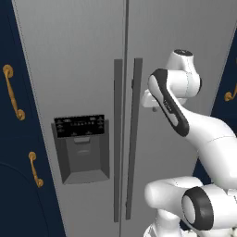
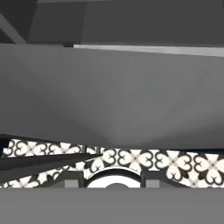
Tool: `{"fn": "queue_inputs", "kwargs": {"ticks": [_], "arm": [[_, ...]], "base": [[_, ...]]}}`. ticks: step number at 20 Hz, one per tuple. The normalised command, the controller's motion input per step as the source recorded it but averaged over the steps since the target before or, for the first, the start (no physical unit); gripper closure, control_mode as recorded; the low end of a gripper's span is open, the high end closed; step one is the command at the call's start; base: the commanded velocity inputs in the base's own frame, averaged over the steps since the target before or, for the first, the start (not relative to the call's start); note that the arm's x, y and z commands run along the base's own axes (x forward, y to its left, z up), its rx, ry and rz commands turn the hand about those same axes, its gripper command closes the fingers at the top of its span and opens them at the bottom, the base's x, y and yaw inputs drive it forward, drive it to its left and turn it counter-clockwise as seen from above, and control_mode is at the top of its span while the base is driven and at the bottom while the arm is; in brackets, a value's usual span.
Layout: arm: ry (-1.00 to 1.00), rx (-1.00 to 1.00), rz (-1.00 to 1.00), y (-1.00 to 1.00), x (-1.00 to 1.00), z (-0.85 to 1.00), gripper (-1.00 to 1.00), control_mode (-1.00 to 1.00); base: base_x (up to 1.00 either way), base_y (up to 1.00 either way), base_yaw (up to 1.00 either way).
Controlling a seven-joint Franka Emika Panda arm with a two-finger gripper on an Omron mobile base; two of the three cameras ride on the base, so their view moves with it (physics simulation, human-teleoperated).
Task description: Take the strawberry from the fridge and place it on top of the pancake, located on the dining counter.
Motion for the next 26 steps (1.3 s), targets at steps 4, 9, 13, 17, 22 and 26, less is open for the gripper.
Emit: {"fn": "queue_inputs", "kwargs": {"ticks": [4, 9, 13, 17, 22, 26], "arm": [[-0.02, 0.0, 0.0, 0.01, -0.29, 0.0, -1.0, -1.0], [-0.24, 0.0, -0.03, 0.0, -0.95, 0.03, -1.0, -1.0], [-0.37, 0.0, 0.0, 0.01, -0.89, 0.32, -1.0, -1.0], [-0.31, 0.0, 0.0, 0.0, -0.78, 0.41, -1.0, -1.0], [-0.06, 0.0, 0.0, 0.0, -0.16, 0.05, -1.0, 1.0], [0.0, 0.0, 0.0, 0.0, 0.0, 0.0, -1.0, 1.0]], "base": [[0.0, 0.0, 0.0], [0.0, 0.0, 0.0], [0.0, 0.0, 0.0], [0.0, 0.0, 0.0], [-0.48, 0.12, -0.01], [-0.42, 0.49, -0.07]]}}
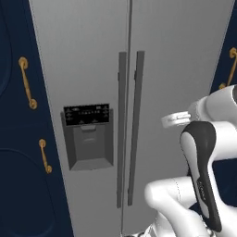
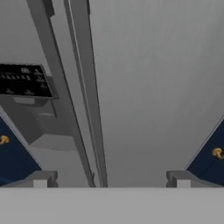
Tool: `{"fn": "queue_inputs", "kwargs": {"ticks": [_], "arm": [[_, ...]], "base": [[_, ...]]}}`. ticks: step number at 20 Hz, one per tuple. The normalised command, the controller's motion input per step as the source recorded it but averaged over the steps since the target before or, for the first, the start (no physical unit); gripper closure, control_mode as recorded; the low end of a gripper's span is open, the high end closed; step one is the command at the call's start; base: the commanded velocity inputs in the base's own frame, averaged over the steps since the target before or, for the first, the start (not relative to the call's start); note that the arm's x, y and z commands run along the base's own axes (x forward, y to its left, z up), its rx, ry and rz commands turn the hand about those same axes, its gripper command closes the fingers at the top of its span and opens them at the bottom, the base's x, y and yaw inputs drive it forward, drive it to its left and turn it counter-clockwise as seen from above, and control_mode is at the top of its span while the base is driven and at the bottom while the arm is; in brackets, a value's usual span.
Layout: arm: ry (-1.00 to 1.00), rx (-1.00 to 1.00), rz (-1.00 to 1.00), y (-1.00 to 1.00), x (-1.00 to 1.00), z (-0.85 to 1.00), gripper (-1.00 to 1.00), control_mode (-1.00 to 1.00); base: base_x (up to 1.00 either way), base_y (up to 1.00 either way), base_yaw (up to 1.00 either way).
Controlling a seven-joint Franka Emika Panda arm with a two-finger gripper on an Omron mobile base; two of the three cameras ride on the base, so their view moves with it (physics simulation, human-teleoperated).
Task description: Take the strawberry from the fridge and place it on top of the pancake, located on the dining counter.
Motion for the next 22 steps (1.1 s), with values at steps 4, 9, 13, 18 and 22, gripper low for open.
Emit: {"fn": "queue_inputs", "kwargs": {"ticks": [4, 9, 13, 18, 22], "arm": [[0.0, 0.0, 0.0, 0.0, 0.0, 0.0, -1.0, 1.0], [0.0, 0.0, 0.0, 0.0, 0.0, 0.0, -1.0, 1.0], [0.0, 0.0, 0.0, 0.0, 0.0, 0.0, -1.0, 1.0], [0.0, 0.0, 0.0, 0.0, 0.0, 0.0, -1.0, 1.0], [0.0, 0.0, 0.0, 0.0, 0.08, 0.0, -1.0, -1.0]], "base": [[-0.36, 0.28, -0.05], [-0.23, 0.37, -0.06], [-0.32, 0.2, -0.03], [-0.73, 0.07, 0.0], [-0.12, 0.02, 0.0]]}}
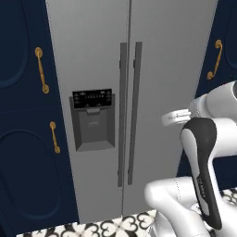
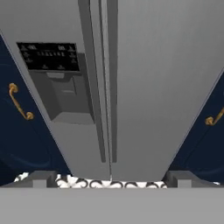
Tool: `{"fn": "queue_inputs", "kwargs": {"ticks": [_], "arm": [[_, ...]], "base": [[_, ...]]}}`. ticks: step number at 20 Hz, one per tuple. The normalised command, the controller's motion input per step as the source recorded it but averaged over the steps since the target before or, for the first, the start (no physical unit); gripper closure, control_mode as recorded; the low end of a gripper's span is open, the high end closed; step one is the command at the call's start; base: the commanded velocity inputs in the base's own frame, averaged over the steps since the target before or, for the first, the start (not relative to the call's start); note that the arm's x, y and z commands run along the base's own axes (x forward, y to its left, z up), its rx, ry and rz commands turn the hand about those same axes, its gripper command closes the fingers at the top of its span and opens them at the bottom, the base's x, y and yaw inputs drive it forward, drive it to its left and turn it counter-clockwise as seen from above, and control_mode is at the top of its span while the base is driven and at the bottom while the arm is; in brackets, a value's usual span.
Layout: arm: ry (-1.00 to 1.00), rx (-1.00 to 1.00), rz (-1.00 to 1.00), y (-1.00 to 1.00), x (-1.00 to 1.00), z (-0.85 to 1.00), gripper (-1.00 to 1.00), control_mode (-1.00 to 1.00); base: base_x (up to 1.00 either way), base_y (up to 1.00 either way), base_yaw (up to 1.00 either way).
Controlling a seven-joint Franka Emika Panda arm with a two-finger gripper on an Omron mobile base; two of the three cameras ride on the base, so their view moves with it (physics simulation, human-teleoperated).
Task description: Take the strawberry from the fridge and place it on top of the pancake, located on the dining counter.
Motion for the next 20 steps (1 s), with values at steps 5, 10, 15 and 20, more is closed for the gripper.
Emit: {"fn": "queue_inputs", "kwargs": {"ticks": [5, 10, 15, 20], "arm": [[0.02, -0.01, 0.0, 0.0, 0.93, -0.03, -1.0, -1.0], [0.05, -0.01, 0.0, 0.22, 1.0, -0.41, -1.0, -1.0], [0.13, 0.0, -0.04, 0.26, 1.0, -0.34, -1.0, -1.0], [0.1, 0.0, -0.01, 0.0, 0.88, -0.02, -1.0, -1.0]], "base": [[0.0, 0.0, 0.0], [0.0, 0.0, 0.0], [0.0, 0.0, 0.0], [0.0, 0.0, 0.0]]}}
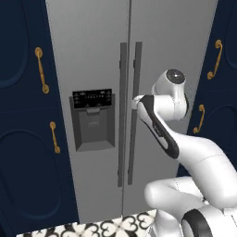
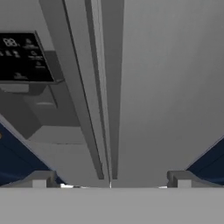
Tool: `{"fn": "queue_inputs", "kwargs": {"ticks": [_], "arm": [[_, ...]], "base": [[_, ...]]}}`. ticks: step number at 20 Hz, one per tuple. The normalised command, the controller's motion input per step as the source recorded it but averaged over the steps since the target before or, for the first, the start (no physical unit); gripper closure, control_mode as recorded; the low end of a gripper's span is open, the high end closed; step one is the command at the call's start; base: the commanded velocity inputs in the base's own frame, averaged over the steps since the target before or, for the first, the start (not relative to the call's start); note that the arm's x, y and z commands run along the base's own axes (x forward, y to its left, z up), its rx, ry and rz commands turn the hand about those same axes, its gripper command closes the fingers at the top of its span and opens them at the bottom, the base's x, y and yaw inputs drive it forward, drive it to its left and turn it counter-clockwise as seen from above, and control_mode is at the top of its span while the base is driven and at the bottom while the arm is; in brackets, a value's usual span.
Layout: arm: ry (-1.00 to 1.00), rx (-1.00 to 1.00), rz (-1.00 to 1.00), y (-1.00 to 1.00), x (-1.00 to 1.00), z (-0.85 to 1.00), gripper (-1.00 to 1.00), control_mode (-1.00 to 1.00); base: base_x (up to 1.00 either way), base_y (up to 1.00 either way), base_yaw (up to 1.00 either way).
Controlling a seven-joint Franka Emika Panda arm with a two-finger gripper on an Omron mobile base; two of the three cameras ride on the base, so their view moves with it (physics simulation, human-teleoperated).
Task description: Take the strawberry from the fridge and place it on top of the pancake, located on the dining counter.
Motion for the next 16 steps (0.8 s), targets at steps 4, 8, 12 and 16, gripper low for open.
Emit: {"fn": "queue_inputs", "kwargs": {"ticks": [4, 8, 12, 16], "arm": [[0.0, 0.0, -0.03, 0.0, 0.58, -0.07, -1.0, -1.0], [-0.04, 0.0, -0.02, 0.0, 0.65, -0.27, -1.0, -1.0], [0.0, 0.0, -0.01, 0.0, 0.76, -0.24, -1.0, -1.0], [0.0, 0.0, 0.0, 0.0, 0.71, -0.17, -1.0, -1.0]], "base": [[0.0, 0.0, 0.0], [0.0, 0.0, 0.0], [0.0, 0.0, 0.0], [0.0, 0.0, 0.0]]}}
